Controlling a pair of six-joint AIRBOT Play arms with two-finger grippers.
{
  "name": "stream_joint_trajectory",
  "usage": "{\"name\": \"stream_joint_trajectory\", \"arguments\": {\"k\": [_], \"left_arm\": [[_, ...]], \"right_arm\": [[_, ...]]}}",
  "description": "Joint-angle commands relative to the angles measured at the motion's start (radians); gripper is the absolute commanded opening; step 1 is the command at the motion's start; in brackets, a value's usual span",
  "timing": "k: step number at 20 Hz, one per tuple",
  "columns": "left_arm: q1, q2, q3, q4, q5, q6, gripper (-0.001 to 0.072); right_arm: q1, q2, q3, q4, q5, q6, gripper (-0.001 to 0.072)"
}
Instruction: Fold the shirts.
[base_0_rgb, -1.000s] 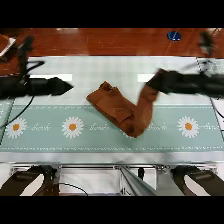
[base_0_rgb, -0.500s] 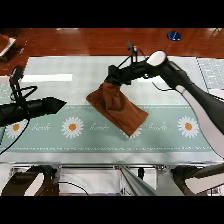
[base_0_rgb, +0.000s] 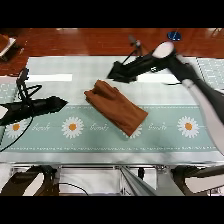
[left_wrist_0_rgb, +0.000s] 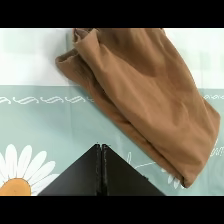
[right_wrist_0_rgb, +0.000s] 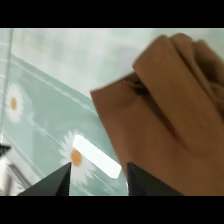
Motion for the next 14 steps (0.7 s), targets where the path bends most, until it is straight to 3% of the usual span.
{"name": "stream_joint_trajectory", "arguments": {"k": [1, 2, 4, 6, 7, 9, 11, 14], "left_arm": [[0.0, -0.014, 0.0, 0.0, 0.015, 0.0, 0.0015], [0.0, -0.014, -0.001, 0.0, 0.013, 0.0, 0.0015], [0.0, -0.014, -0.001, 0.0, 0.012, 0.0, 0.0015], [-0.002, -0.015, -0.008, 0.0, 0.011, 0.0, 0.0015], [-0.002, -0.015, -0.013, 0.0, 0.011, 0.0, 0.0015], [-0.002, -0.015, -0.023, 0.0, 0.011, 0.0, 0.0015], [-0.002, -0.015, -0.03, 0.0, 0.011, 0.0, 0.0015], [-0.002, -0.015, -0.031, 0.0, 0.011, 0.0, 0.0015]], "right_arm": [[-0.103, 0.248, -0.042, -0.417, 0.253, 0.058, 0.0404], [-0.111, 0.348, -0.105, -0.58, 0.288, 0.085, 0.0404], [-0.114, 0.583, -0.343, -0.849, 0.285, 0.235, 0.0404], [-0.114, 0.802, -0.64, -0.901, 0.158, 0.422, 0.0404], [-0.114, 0.907, -0.801, -0.875, 0.048, 0.552, 0.0404], [-0.114, 1.04, -1.061, -0.691, -0.225, 0.671, 0.0404], [-0.109, 1.055, -1.226, -0.412, -0.436, 0.629, 0.0404], [-0.036, 0.928, -1.272, -0.165, -0.542, 0.452, 0.0405]]}}
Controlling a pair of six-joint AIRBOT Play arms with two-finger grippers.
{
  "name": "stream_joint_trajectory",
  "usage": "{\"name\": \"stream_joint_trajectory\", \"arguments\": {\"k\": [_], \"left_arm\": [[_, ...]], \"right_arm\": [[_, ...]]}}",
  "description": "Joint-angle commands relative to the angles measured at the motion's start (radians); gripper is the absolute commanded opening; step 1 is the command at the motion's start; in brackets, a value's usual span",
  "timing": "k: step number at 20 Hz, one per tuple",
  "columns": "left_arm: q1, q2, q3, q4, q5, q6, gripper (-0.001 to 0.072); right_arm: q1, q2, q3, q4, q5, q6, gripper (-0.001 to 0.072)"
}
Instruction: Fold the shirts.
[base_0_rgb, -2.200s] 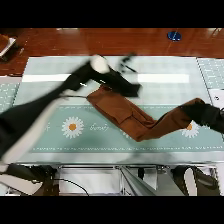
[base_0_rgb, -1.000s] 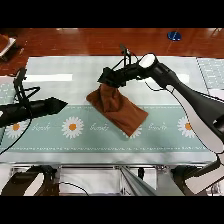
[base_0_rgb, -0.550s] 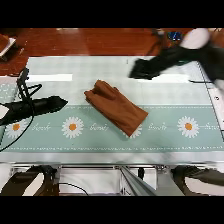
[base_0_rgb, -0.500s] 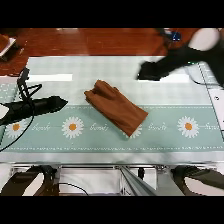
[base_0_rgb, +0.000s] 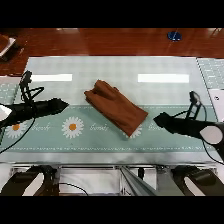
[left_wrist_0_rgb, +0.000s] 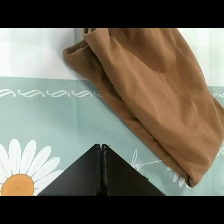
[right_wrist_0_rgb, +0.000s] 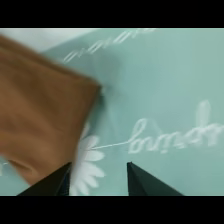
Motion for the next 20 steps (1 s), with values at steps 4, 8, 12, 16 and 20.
{"name": "stream_joint_trajectory", "arguments": {"k": [4, 8, 12, 16, 20], "left_arm": [[0.0, 0.0, -0.004, -0.005, -0.003, -0.001, 0.0015], [0.0, 0.0, -0.004, -0.004, -0.003, 0.0, 0.0015], [0.0, 0.0, -0.004, -0.005, -0.006, -0.001, 0.0015], [0.0, 0.0, -0.004, -0.005, -0.006, 0.0, 0.0015], [0.0, 0.0, -0.004, -0.004, -0.006, 0.0, 0.0015]], "right_arm": [[0.076, -0.253, -0.093, 0.475, -0.208, -0.327, 0.0415], [0.075, -0.421, 0.006, 0.57, -0.204, -0.46, 0.0415], [0.075, -0.564, 0.066, 0.57, -0.136, -0.505, 0.0415], [0.075, -0.67, 0.161, 0.582, -0.138, -0.531, 0.0396], [0.078, -0.745, 0.316, 0.608, -0.074, -0.67, 0.0031]]}}
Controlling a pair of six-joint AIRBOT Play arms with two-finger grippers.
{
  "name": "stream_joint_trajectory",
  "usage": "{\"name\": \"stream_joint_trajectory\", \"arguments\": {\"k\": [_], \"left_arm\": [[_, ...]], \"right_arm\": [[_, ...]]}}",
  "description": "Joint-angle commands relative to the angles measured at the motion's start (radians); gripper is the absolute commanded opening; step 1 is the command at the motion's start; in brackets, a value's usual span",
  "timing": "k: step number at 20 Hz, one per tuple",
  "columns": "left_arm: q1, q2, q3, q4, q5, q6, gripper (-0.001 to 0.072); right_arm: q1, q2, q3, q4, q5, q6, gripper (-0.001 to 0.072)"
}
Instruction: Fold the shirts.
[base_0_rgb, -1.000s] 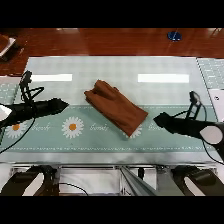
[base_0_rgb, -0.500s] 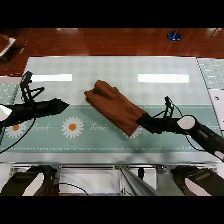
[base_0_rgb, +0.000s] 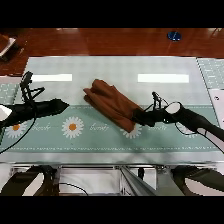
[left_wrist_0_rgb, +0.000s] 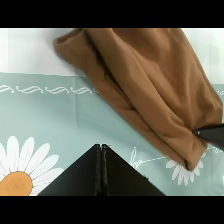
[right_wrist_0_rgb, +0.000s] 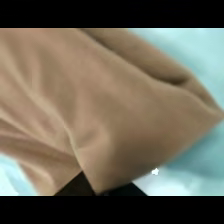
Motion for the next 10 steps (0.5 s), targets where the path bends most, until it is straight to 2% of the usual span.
{"name": "stream_joint_trajectory", "arguments": {"k": [1, 3, 8, 10], "left_arm": [[0.0, 0.0, 0.0, 0.001, 0.001, 0.0, 0.0015], [0.0, -0.002, -0.001, 0.002, 0.005, 0.012, 0.0015], [0.0, -0.022, -0.002, 0.002, 0.0, 0.015, 0.0015], [0.0, -0.021, -0.002, 0.002, 0.0, 0.016, 0.0015]], "right_arm": [[0.0, -0.051, 0.148, 0.012, 0.086, -0.107, 0.0031], [-0.006, -0.041, 0.278, -0.053, 0.163, -0.098, 0.0031], [-0.109, 0.024, 0.651, -0.246, 0.377, 0.06, 0.0031], [-0.19, 0.042, 0.793, -0.29, 0.498, 0.091, 0.0031]]}}
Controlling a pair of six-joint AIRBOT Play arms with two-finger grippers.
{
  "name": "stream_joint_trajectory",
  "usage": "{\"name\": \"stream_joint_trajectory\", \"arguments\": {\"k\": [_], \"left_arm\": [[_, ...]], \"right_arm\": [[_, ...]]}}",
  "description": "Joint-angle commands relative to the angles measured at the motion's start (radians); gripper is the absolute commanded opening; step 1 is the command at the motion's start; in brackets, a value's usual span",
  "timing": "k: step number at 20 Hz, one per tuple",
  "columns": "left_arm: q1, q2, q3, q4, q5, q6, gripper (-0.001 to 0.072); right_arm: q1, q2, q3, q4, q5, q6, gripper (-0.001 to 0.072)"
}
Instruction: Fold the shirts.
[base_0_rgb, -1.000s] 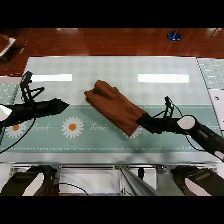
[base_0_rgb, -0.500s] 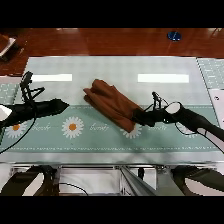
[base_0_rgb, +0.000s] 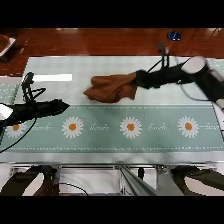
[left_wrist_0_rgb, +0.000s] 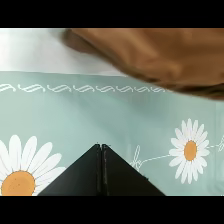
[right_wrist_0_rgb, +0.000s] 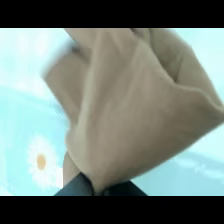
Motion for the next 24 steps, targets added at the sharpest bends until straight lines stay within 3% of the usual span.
{"name": "stream_joint_trajectory", "arguments": {"k": [1, 3, 5, 10, 13, 19, 21, 24], "left_arm": [[0.0, -0.004, 0.0, 0.001, -0.001, 0.003, 0.0015], [0.0, -0.004, 0.0, 0.001, -0.002, 0.01, 0.0015], [0.0, -0.004, -0.001, 0.001, -0.001, 0.023, 0.0015], [0.0, -0.004, -0.001, 0.001, -0.001, 0.023, 0.0015], [0.0, -0.004, -0.001, 0.001, -0.001, 0.023, 0.0015], [0.0, -0.004, 0.0, 0.0, 0.013, 0.022, 0.0015], [0.0, -0.004, 0.0, 0.0, 0.019, 0.022, 0.0015], [0.0, -0.003, 0.0, 0.0, 0.026, 0.022, 0.0015]], "right_arm": [[-0.126, 0.029, 0.259, -0.121, 0.243, 0.083, 0.0031], [-0.228, 0.045, 0.354, -0.171, 0.329, 0.104, 0.0031], [-0.361, 0.081, 0.376, -0.156, 0.345, 0.19, 0.003], [-0.656, 0.162, 0.373, -0.182, 0.514, 0.206, 0.0029], [-0.797, 0.208, 0.355, -0.308, 0.631, 0.222, 0.0029], [-1.089, 0.421, 0.016, -0.499, 0.735, 0.208, 0.0029], [-1.221, 0.504, -0.111, -0.558, 0.745, 0.148, 0.0029], [-1.288, 0.65, -0.297, -0.772, 0.745, 0.228, 0.003]]}}
